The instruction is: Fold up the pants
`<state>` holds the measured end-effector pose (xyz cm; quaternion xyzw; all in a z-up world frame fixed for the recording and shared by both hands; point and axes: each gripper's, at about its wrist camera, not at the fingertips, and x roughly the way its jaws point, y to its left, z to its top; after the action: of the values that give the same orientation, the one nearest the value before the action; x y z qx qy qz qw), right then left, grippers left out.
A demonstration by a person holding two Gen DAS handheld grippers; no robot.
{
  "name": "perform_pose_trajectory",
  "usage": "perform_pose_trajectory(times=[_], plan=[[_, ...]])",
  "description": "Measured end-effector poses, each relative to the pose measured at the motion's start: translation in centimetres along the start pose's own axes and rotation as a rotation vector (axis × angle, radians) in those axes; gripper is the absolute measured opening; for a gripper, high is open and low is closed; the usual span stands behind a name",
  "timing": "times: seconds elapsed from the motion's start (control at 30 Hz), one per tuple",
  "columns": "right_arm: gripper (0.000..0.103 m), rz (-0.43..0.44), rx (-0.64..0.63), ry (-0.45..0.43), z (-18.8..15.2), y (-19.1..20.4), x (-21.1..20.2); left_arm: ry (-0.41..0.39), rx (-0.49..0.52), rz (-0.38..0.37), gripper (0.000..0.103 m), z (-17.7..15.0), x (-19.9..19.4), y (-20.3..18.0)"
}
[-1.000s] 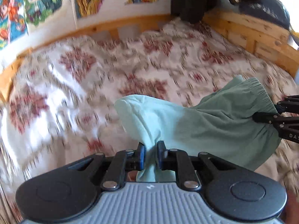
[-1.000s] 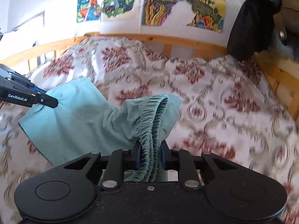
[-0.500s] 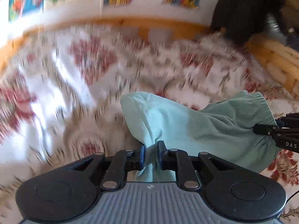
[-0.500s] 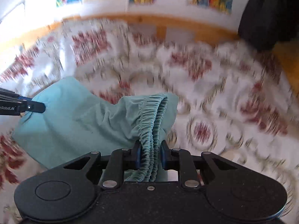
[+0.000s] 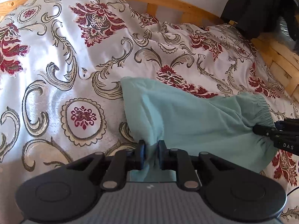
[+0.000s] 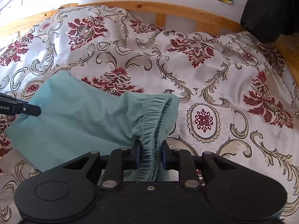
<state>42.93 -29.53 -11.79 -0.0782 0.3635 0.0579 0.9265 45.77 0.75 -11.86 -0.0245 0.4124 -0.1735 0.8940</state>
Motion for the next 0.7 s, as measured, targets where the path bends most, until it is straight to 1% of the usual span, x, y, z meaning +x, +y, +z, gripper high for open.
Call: perform_pose_trajectory(times=[0.13,0.33,0.4,0.5,0.57,0.6,0.63,0.67,0.7], plan=[[0.024,-0.006,0.001,0.003,0.0,0.2,0.0,-0.006,0.028,0.023,0.017,-0.2,0.0,-0.5],[0.028,-0.028,-0.001,0.007,0.1,0.5,0.1,-0.003,0.019,0.034,0.019,-0.1,-0.3,-0.7],[0.029,-0.034,0.007,0.008,0.1,0.5,0.1,0.002,0.012,0.037,0.020,0.0,-0.3,-0.6],[0.034,-0.046,0.006,0.013,0.2,0.5,0.2,0.011,0.010,0.050,0.028,0.0,-0.3,-0.5],[0.043,-0.057,0.000,0.012,0.2,0.6,0.1,0.013,0.011,0.067,0.037,0.0,-0.6,-0.5],[0.046,-0.064,-0.001,0.012,0.2,0.7,-0.1,0.014,0.011,0.078,0.040,0.0,-0.8,-0.5],[0.053,-0.065,0.003,0.010,0.2,0.7,-0.4,0.013,0.010,0.089,0.045,-0.1,-1.1,-0.4],[0.063,-0.065,0.011,0.007,0.2,0.7,-0.8,0.010,0.006,0.103,0.054,-0.2,-1.6,-0.4],[0.067,-0.065,0.020,0.001,0.2,0.8,-1.2,0.005,0.003,0.115,0.059,-0.3,-2.1,-0.4]])
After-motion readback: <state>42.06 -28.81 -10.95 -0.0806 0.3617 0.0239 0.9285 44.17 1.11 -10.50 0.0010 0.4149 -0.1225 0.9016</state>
